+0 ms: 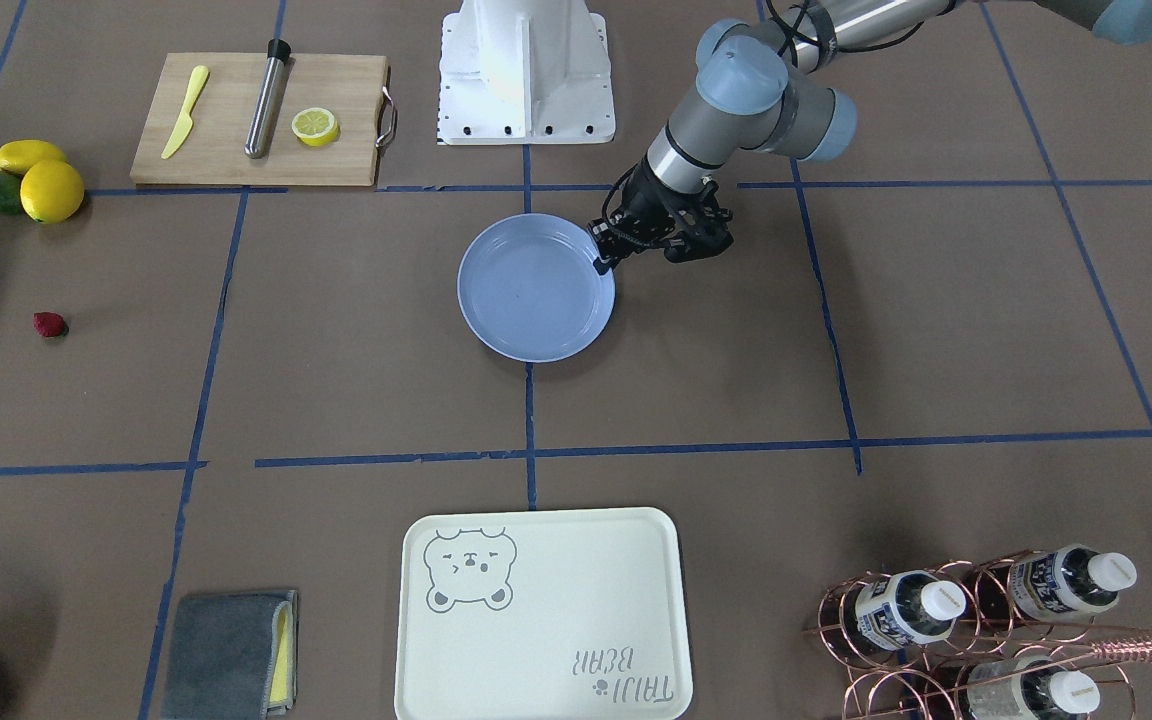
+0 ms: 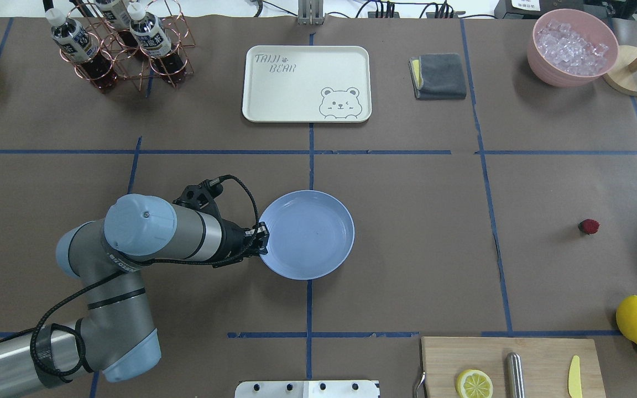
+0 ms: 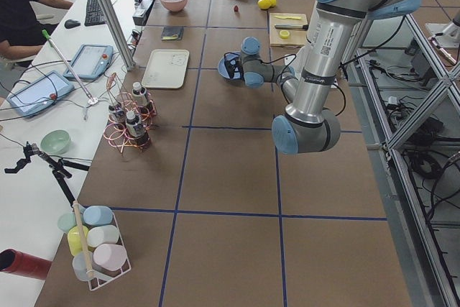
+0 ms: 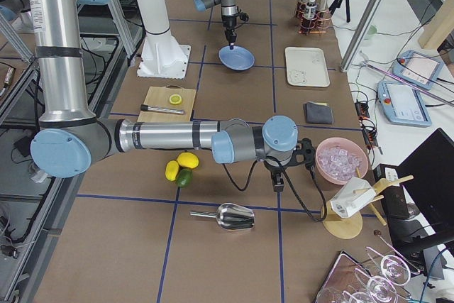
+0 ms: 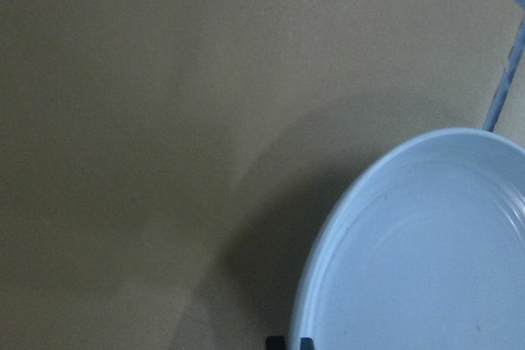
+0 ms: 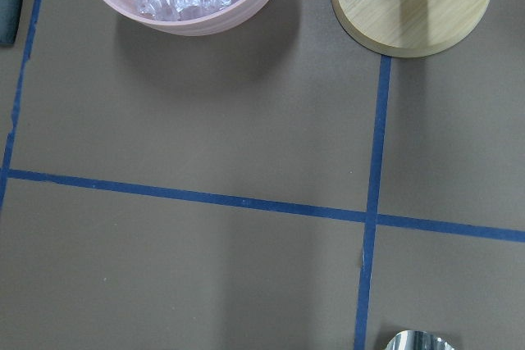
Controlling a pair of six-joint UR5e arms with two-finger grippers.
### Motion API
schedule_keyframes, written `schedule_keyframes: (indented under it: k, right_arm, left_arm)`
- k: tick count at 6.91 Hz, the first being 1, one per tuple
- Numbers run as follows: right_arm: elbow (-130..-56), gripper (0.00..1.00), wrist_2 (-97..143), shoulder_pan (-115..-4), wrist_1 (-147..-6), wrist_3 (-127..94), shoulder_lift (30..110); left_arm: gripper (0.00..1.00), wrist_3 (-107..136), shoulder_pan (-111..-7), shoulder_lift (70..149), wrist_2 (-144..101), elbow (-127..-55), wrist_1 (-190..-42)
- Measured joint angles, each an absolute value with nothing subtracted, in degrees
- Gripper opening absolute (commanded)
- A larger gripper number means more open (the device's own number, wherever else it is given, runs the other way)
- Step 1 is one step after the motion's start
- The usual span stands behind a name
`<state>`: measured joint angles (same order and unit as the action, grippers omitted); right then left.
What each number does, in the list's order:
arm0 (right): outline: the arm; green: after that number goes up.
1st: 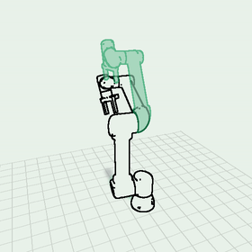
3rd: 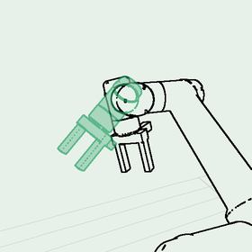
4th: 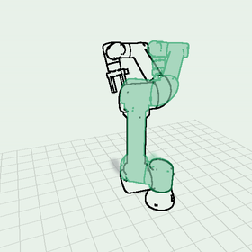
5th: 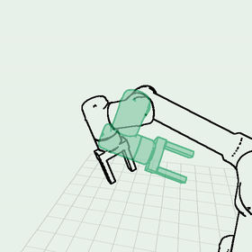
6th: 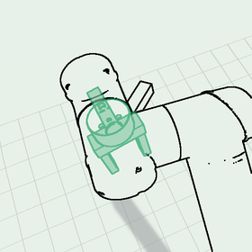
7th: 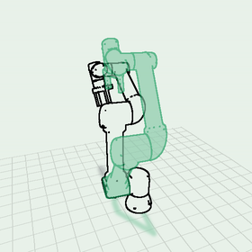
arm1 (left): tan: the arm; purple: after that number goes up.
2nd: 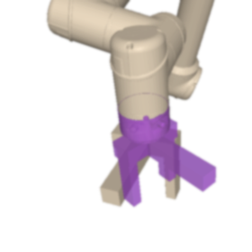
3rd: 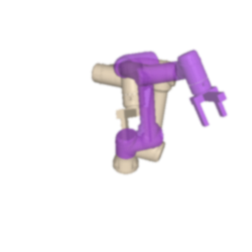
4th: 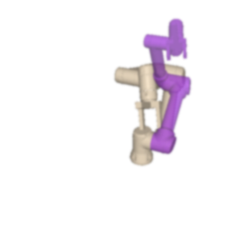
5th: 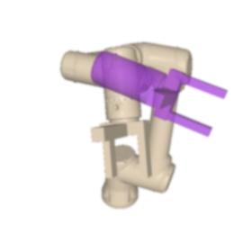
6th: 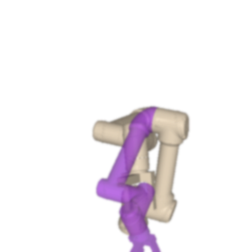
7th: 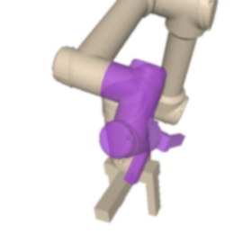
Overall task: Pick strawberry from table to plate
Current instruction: 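Lift the light blue plate with the left gripper and set it at table center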
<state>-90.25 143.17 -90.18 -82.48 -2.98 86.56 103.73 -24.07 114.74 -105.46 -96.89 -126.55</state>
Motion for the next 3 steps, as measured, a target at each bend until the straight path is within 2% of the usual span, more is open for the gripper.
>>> schedule_keyframes:
  k: [3]
  right_arm:
    - [-90.1,1.00,143.4,-90.2,-82.7,-3.0,86.7]
  left_arm:
    - [1.00,103.4,-24.7,113.9,-105.4,-97.9,-126.6]
